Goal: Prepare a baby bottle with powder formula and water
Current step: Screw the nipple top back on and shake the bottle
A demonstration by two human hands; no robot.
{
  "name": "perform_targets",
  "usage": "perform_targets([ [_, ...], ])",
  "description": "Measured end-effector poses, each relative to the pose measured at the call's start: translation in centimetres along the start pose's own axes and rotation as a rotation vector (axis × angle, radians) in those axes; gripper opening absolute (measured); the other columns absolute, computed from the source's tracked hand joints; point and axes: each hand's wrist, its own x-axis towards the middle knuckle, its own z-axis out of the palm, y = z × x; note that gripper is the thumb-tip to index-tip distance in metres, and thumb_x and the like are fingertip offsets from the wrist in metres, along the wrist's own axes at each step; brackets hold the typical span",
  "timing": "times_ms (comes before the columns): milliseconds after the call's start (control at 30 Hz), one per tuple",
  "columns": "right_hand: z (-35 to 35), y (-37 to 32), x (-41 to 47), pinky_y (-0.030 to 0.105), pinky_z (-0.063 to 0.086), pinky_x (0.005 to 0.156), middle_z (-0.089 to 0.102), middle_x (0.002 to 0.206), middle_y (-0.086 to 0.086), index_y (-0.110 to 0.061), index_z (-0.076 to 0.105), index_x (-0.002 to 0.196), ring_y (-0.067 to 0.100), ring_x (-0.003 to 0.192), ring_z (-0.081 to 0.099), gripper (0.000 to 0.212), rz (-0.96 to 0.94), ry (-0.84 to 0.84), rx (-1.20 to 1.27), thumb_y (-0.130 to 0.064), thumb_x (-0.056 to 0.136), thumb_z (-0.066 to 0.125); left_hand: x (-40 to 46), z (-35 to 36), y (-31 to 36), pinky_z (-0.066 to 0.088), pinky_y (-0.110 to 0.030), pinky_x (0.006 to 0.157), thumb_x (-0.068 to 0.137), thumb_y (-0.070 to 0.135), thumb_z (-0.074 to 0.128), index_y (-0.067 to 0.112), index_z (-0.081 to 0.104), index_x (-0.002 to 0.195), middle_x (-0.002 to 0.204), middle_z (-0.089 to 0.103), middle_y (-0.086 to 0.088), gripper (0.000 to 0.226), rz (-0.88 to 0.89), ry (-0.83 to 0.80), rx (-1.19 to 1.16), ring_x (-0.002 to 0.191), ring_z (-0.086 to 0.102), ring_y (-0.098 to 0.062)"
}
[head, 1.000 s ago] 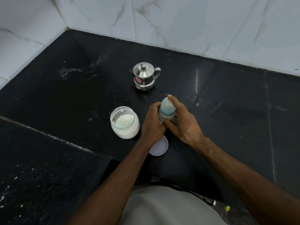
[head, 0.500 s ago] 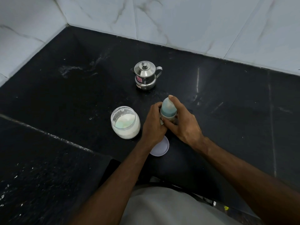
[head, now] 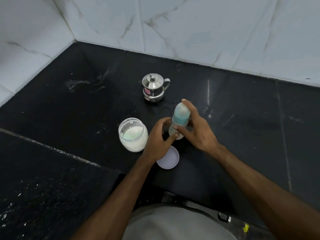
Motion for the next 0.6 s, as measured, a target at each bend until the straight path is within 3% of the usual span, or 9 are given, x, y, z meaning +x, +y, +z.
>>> perform_targets([
  [100, -1.4, -0.1, 0.3, 0.038, 0.057, 0.088, 0.055, 0.123, -0.016, -0.043, 0.013, 0.149, 0.014, 0.106, 0.064, 0.086, 0.043, 0.031, 0.11, -0.031, 0.086, 0.071, -1.2, 0.0, -0.4, 0.045, -0.019, 0.095, 0.091, 0.026, 0.064, 0.022, 0.047, 0.132, 0.124, 0.059, 0.009, 0.044, -0.043, 0.038, -0.006, 0.113, 0.056, 0.002],
  [200, -2.8, -0.8, 0.7, 0.034, 0.057, 0.088, 0.054, 0.12, -0.012, -0.038, 0.013, 0.149, 0.01, 0.106, 0.064, 0.085, 0.084, 0.105, 0.241, -0.032, 0.087, 0.07, -2.0, -0.1, -0.8, 0.048, -0.026, 0.096, 0.095, 0.025, 0.058, 0.022, 0.051, 0.128, 0.121, 0.061, 0.007, 0.035, -0.069, 0.06, -0.038, 0.113, 0.057, 0.0],
  [333, -3.4, -2.3, 1.0, 0.033, 0.06, 0.075, 0.055, 0.112, -0.009, -0.029, 0.019, 0.145, 0.013, 0.098, 0.067, 0.072, 0.094, 0.19, 0.387, -0.022, 0.09, 0.066, -2.7, -0.3, -1.4, 0.047, -0.015, 0.09, 0.098, 0.02, 0.053, 0.022, 0.054, 0.123, 0.117, 0.062, 0.007, 0.025, -0.101, 0.079, -0.042, 0.107, 0.057, 0.007],
  [400, -3.2, -2.9, 0.9, 0.035, 0.06, 0.075, 0.057, 0.113, -0.006, -0.029, 0.022, 0.144, 0.018, 0.098, 0.068, 0.07, 0.105, 0.156, 0.445, -0.019, 0.09, 0.066, -2.8, -0.3, -1.7, 0.047, -0.013, 0.087, 0.098, 0.019, 0.052, 0.021, 0.055, 0.122, 0.116, 0.063, 0.006, 0.024, -0.095, 0.089, -0.027, 0.105, 0.058, 0.005],
  [533, -3.3, -3.2, 0.1, 0.039, 0.059, 0.081, 0.063, 0.117, 0.012, -0.035, 0.024, 0.143, 0.021, 0.099, 0.07, 0.074, 0.078, -0.091, 0.428, -0.021, 0.086, 0.07, -2.5, -0.1, -1.5, 0.05, -0.017, 0.086, 0.098, 0.021, 0.049, 0.013, 0.057, 0.122, 0.115, 0.063, 0.002, 0.026, -0.064, 0.103, -0.035, 0.103, 0.06, 0.001],
  [600, -3.6, -3.6, 0.4, 0.036, 0.059, 0.079, 0.064, 0.115, 0.013, -0.033, 0.025, 0.143, 0.022, 0.098, 0.07, 0.074, 0.069, -0.101, 0.428, -0.019, 0.086, 0.07, -2.3, -0.2, -1.6, 0.048, -0.016, 0.087, 0.098, 0.025, 0.047, 0.013, 0.057, 0.121, 0.115, 0.063, 0.004, 0.028, -0.063, 0.097, -0.019, 0.104, 0.059, 0.002],
])
